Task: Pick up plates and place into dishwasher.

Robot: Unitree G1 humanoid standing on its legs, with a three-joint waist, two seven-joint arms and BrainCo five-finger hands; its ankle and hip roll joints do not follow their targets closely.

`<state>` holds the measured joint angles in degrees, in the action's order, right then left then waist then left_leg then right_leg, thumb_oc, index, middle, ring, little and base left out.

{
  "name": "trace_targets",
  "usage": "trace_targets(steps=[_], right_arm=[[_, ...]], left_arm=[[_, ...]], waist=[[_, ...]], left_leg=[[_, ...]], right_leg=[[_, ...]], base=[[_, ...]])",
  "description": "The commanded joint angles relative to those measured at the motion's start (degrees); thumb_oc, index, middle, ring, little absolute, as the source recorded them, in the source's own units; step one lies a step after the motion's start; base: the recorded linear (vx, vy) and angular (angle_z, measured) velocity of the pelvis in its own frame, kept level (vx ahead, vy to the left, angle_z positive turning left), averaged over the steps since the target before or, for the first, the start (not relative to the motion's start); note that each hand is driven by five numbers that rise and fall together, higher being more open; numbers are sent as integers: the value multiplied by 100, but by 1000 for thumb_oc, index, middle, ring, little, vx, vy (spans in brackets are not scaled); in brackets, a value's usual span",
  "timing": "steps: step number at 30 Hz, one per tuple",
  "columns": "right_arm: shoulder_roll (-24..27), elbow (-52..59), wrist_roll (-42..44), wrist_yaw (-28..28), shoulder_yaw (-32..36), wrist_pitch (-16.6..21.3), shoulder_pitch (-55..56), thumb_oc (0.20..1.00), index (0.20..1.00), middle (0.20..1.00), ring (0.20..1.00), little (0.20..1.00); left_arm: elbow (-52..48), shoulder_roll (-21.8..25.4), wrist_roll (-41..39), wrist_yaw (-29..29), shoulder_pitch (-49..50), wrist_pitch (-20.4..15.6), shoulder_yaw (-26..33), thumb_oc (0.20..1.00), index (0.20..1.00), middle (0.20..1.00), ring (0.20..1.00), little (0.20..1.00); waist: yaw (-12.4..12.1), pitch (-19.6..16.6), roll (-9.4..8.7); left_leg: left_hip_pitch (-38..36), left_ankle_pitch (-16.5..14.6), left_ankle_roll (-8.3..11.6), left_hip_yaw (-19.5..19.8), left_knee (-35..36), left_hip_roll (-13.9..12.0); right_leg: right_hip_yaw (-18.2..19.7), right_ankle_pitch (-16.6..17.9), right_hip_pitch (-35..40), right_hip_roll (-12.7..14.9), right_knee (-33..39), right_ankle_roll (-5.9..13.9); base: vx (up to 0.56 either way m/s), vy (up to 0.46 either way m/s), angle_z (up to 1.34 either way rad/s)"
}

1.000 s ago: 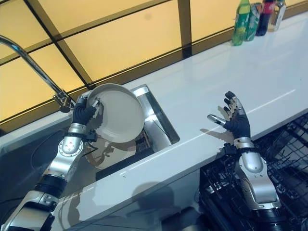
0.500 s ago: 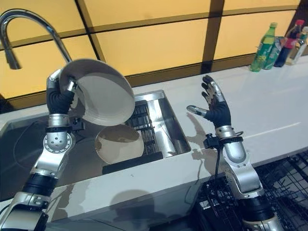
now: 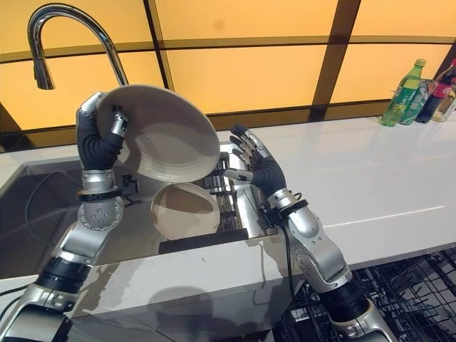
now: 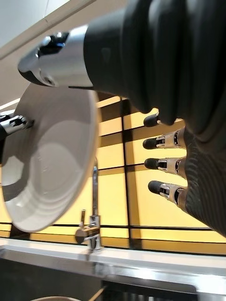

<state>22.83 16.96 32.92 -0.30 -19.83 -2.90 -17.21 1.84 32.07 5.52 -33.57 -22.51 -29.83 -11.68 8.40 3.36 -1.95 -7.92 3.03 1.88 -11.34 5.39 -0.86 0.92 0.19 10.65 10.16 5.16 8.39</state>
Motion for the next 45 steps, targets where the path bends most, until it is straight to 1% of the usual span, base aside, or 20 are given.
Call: trace_targets(steps=[1, 4, 7, 9, 13, 17, 20, 21, 22, 25, 29, 31, 39, 45], right_arm=[[-195, 437, 135, -170, -54, 199, -749, 1000, 1000, 1000, 1000, 1000], [-292, 434, 146, -347, -196, 232, -865, 1000, 1000, 1000, 1000, 1000], [-401, 413, 74, -501, -319, 227, -964, 1000, 1000, 1000, 1000, 1000], [-444, 407, 11, -589, -389, 208, -1021, 1000, 1000, 1000, 1000, 1000], [-453, 437, 43, -617, -443, 144, -1099, 1000, 1000, 1000, 1000, 1000], [-392, 478, 187, -644, -473, 100, -1131, 1000, 1000, 1000, 1000, 1000], [-403, 468, 315, -540, -524, 45, -1193, 1000, 1000, 1000, 1000, 1000], [-400, 471, 353, -418, -543, -7, -1214, 545, 545, 545, 545, 545], [-403, 487, 415, -331, -577, -19, -1239, 200, 200, 200, 200, 200], [-388, 490, 491, -199, -620, 7, -1276, 200, 200, 200, 200, 200], [-392, 488, 537, -163, -608, 51, -1270, 200, 200, 200, 200, 200], [-403, 472, 550, -116, -596, 57, -1252, 200, 200, 200, 200, 200], [-391, 449, 507, -88, -549, 88, -1296, 200, 200, 200, 200, 200], [-428, 429, 355, -137, -448, 216, -1349, 200, 200, 200, 200, 200]], left_arm=[[-127, -113, 101, -32, -774, -278, -266, 200, 200, 200, 200, 200], [-237, -270, -14, -15, -820, -210, -468, 200, 200, 200, 200, 200], [-353, -409, 174, -140, -818, -202, -643, 200, 200, 200, 200, 200], [-449, -546, -17, -39, -772, -157, -723, 200, 200, 200, 200, 200], [-645, -688, 119, 85, -636, -191, -825, 200, 200, 200, 200, 200], [-760, -757, 83, 214, -588, -108, -873, 200, 200, 200, 200, 200], [-770, -787, 59, 246, -603, -45, -902, 200, 200, 200, 200, 200], [-778, -776, 25, 275, -597, -27, -889, 200, 200, 200, 200, 200], [-777, -788, 5, 291, -581, -22, -883, 200, 200, 200, 200, 200], [-726, -795, -8, 311, -568, -56, -860, 200, 200, 200, 200, 200], [-722, -805, -48, 353, -513, -80, -840, 200, 200, 200, 200, 200], [-730, -809, -55, 396, -487, -82, -828, 200, 200, 200, 200, 200], [-665, -814, -74, 366, -530, -107, -847, 200, 200, 200, 200, 200], [-648, -879, -104, 421, -542, -60, -815, 200, 200, 200, 200, 200]], waist=[[-207, -192, 84], [-244, -204, 61], [-278, -215, 50], [-298, -235, 38], [-326, -230, 23], [-344, -226, 5], [-368, -211, -12], [-385, -214, -23], [-403, -213, -34], [-432, -224, -54], [-463, -245, -65], [-471, -247, -79], [-471, -259, -74], [-485, -286, -60]], left_leg=[[-275, -672, 196, -73, -176, -377], [-275, -687, 194, -52, -169, -371], [-259, -692, 184, -20, -154, -360], [-237, -697, 179, 4, -153, -355], [-237, -709, 169, 13, -167, -355], [-235, -720, 156, 17, -183, -353], [-238, -727, 155, 37, -198, -348], [-232, -727, 159, 42, -209, -348], [-230, -726, 155, 54, -212, -348], [-230, -725, 158, 65, -213, -357], [-233, -713, 168, 82, -203, -374], [-195, -655, 171, 76, -219, -381], [-184, -630, 179, 68, -215, -425], [-206, -621, 208, 68, -234, -482]], right_leg=[[-374, 180, -504, 15, -171, 97], [-405, 180, -489, 27, -152, 112], [-425, 186, -491, 28, -138, 120], [-419, 186, -511, 24, -140, 124], [-402, 186, -525, 17, -166, 129], [-376, 187, -519, 11, -172, 132], [-399, 197, -500, 22, -167, 138], [-412, 200, -492, 30, -165, 141], [-419, 197, -487, 33, -168, 139], [-445, 195, -470, 42, -164, 138], [-472, 192, -455, 41, -162, 137], [-470, 232, -495, 40, -187, 120], [-476, 197, -488, -1, -206, 87], [-496, 149, -434, -44, -221, 41]], base=[[-23, -34, 2], [-19, -35, 1], [-18, -23, 0], [0, 0, 0], [0, 0, 0], [0, 0, 0], [0, 0, 0], [0, 0, 0], [16, -13, 4], [14, -8, 4], [1, -7, 4], [-48, -13, 4], [-43, 2, 1], [-48, 3, 1]])
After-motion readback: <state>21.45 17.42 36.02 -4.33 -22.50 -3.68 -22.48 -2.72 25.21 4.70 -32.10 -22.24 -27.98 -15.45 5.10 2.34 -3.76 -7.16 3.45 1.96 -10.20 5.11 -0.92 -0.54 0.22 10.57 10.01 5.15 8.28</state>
